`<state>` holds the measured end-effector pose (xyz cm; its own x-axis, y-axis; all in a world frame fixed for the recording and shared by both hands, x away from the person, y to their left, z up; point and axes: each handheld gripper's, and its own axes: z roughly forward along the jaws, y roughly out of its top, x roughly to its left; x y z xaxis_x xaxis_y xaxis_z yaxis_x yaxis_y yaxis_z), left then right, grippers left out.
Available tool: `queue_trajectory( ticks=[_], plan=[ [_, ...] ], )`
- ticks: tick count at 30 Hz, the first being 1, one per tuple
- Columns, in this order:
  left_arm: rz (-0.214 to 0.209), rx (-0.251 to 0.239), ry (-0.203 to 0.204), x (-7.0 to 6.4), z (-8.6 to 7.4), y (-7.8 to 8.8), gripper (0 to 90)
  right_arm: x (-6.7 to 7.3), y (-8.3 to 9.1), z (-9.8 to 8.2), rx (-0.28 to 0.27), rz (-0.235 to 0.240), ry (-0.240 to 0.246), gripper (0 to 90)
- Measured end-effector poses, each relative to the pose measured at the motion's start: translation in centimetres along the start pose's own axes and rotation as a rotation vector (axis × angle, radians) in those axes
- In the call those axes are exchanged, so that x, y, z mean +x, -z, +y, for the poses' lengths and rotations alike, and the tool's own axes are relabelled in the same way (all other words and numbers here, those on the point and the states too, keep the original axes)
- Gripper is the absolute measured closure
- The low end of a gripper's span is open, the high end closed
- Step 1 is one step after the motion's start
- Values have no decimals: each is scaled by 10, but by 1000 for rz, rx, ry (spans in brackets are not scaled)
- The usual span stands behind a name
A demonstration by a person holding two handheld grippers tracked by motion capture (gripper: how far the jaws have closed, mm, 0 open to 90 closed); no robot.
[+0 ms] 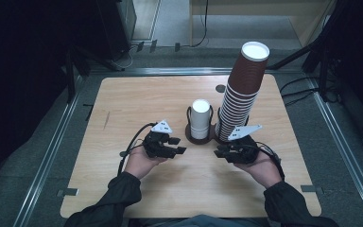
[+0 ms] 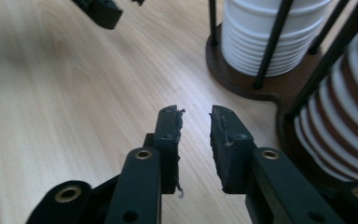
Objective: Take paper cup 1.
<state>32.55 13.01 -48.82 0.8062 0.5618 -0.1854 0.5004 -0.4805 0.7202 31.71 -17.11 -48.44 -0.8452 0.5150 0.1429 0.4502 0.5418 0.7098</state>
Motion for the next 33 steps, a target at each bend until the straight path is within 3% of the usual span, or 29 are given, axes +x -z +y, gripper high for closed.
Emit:
queue_trajectory(
  ticks=[4,6,10,14,16,22,24,27,28,31,33],
  plan=[
    [-15,2,11,1,3,-1,432,0,-2,-2,16,4,-12,759],
    [8,27,10,-2,3,0,389,1,-2,-3,34,-2,-16,780],
    [-17,27,14,-3,3,-1,340,1,-4,-6,49,16,-40,828],
    [-64,24,38,4,8,-1,372,1,-5,-8,63,7,-63,858],
    [-48,30,18,6,8,2,367,3,-6,-10,69,9,-52,858],
    [-49,39,23,8,7,3,345,5,-7,-7,56,18,-38,821],
    [-40,61,-3,9,6,7,344,6,-7,-6,50,32,-27,807],
    [-47,44,17,12,5,10,325,7,-5,-4,39,40,-7,842],
    [-47,44,17,12,5,10,308,7,-5,-4,39,40,-7,842],
    [9,54,20,11,5,8,127,6,-8,1,44,55,-31,841],
    [-21,55,22,10,4,6,134,10,-13,1,64,63,-18,836]
  ],
)
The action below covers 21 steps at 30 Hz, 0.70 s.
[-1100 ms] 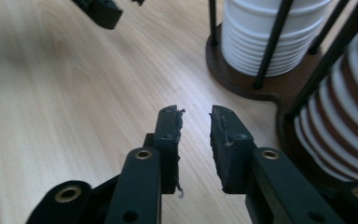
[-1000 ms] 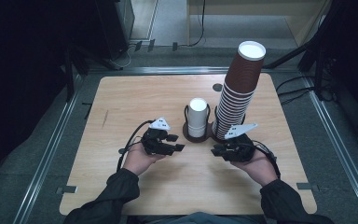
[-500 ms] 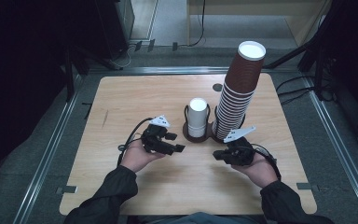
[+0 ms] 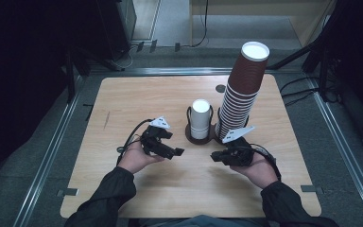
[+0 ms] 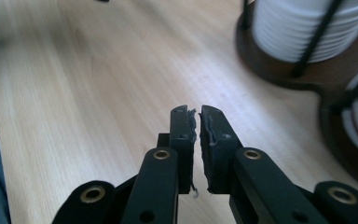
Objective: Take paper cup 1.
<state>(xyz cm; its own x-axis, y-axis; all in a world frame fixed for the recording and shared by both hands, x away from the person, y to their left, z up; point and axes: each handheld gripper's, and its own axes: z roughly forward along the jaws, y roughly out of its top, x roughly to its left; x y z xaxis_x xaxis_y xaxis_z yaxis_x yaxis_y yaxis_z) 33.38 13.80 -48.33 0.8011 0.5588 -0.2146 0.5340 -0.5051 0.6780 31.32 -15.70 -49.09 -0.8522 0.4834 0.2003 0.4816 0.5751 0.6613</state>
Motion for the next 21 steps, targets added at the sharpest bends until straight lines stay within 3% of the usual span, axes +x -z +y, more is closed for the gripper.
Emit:
queue_trajectory(
  ticks=[3,7,10,12,16,18,21],
  plan=[
    [-24,-23,-9,1,1,-1,128,6,-3,2,6,-13,40,872],
    [-36,-46,-11,2,6,-1,141,4,-2,9,-21,-31,26,897],
    [-16,-21,-46,2,15,-2,148,0,-3,18,-28,-37,28,899],
    [-17,-18,-45,5,20,-1,155,0,-5,21,-42,-50,43,900],
    [-30,-25,-39,11,33,4,155,-1,-10,27,-73,-98,13,900],
    [-35,-30,-40,13,38,6,155,-4,-14,28,-65,-89,-4,900],
    [-48,-34,-59,13,44,8,167,-4,-16,29,-77,-93,17,900]
  ],
)
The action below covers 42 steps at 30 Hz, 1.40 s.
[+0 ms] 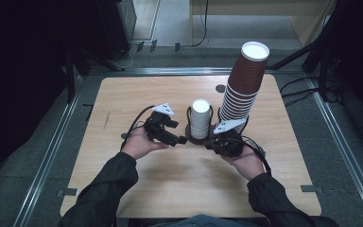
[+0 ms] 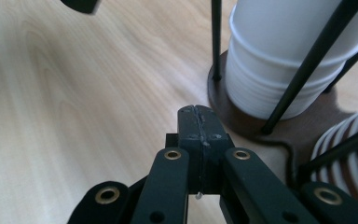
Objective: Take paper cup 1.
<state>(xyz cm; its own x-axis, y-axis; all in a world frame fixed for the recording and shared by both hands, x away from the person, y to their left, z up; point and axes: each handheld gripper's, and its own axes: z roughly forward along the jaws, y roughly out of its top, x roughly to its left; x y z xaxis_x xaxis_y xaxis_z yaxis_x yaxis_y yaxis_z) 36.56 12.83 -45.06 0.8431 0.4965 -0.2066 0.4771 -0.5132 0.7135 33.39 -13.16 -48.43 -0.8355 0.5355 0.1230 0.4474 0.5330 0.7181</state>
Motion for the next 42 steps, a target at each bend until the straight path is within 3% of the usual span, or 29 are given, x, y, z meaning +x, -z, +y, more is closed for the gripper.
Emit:
queue_trajectory(
  ticks=[3,6,7,10,16,18,23,30,42],
  plan=[
    [8,10,-18,3,14,1,168,-4,-7,3,-18,-47,-19,900],
    [8,16,-31,6,21,0,168,-4,-9,3,-30,-61,-45,900],
    [13,12,-26,9,27,0,170,-5,-12,4,-33,-47,-86,900],
    [8,5,-47,11,34,1,254,-5,-15,5,-23,-54,-82,900],
    [12,34,-73,15,55,-3,231,-5,-23,8,-13,-93,-101,900],
    [11,35,-76,16,58,-3,225,-5,-25,9,-7,-80,-115,900],
    [3,24,-77,20,67,-5,205,-4,-30,14,-27,-125,-134,900],
    [1,44,-99,19,77,-13,204,-1,-34,18,-44,-171,-114,900],
    [10,56,-123,18,87,-24,225,0,-41,18,-34,-185,-91,900]
  ],
)
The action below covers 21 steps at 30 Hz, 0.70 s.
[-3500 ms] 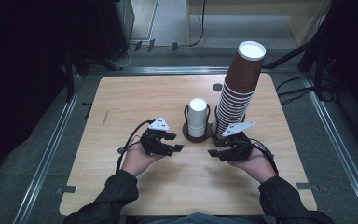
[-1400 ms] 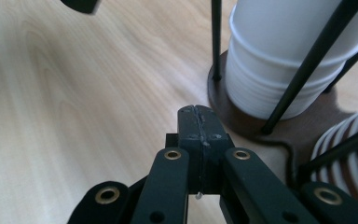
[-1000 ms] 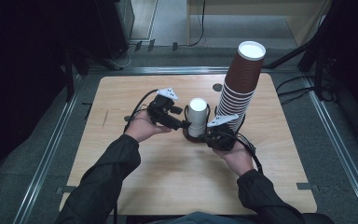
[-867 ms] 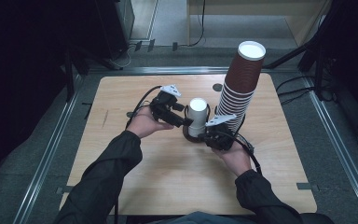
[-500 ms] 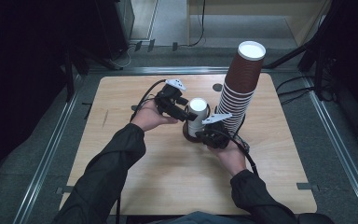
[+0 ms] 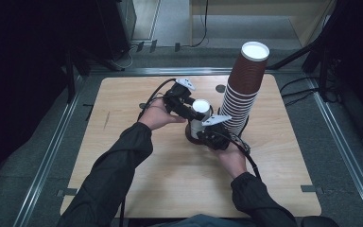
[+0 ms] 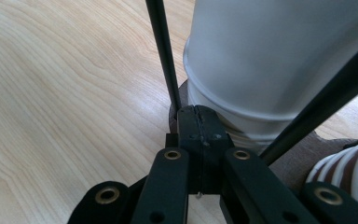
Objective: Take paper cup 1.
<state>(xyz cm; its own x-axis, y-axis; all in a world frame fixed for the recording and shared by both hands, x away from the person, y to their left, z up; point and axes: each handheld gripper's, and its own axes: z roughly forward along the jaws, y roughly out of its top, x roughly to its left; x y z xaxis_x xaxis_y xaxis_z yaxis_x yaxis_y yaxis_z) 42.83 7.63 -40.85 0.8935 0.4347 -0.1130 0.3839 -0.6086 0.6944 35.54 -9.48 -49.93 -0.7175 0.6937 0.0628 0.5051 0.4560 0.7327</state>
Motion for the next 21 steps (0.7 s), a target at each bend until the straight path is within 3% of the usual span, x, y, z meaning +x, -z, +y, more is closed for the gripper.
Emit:
queue_trajectory(
  ticks=[4,8,11,18,21],
  plan=[
    [10,9,-21,-2,2,-3,232,-1,-1,0,-6,1,-9,900],
    [31,15,-35,-3,3,-3,323,-2,-2,-1,-5,3,-16,900],
    [51,7,-57,-4,3,-2,335,-1,-3,-2,-4,6,-30,900],
    [64,34,-61,-5,8,0,343,-2,-4,-2,-4,11,-31,900],
    [69,24,-60,-6,10,1,345,-3,-4,-2,-4,9,-31,900]
  ],
)
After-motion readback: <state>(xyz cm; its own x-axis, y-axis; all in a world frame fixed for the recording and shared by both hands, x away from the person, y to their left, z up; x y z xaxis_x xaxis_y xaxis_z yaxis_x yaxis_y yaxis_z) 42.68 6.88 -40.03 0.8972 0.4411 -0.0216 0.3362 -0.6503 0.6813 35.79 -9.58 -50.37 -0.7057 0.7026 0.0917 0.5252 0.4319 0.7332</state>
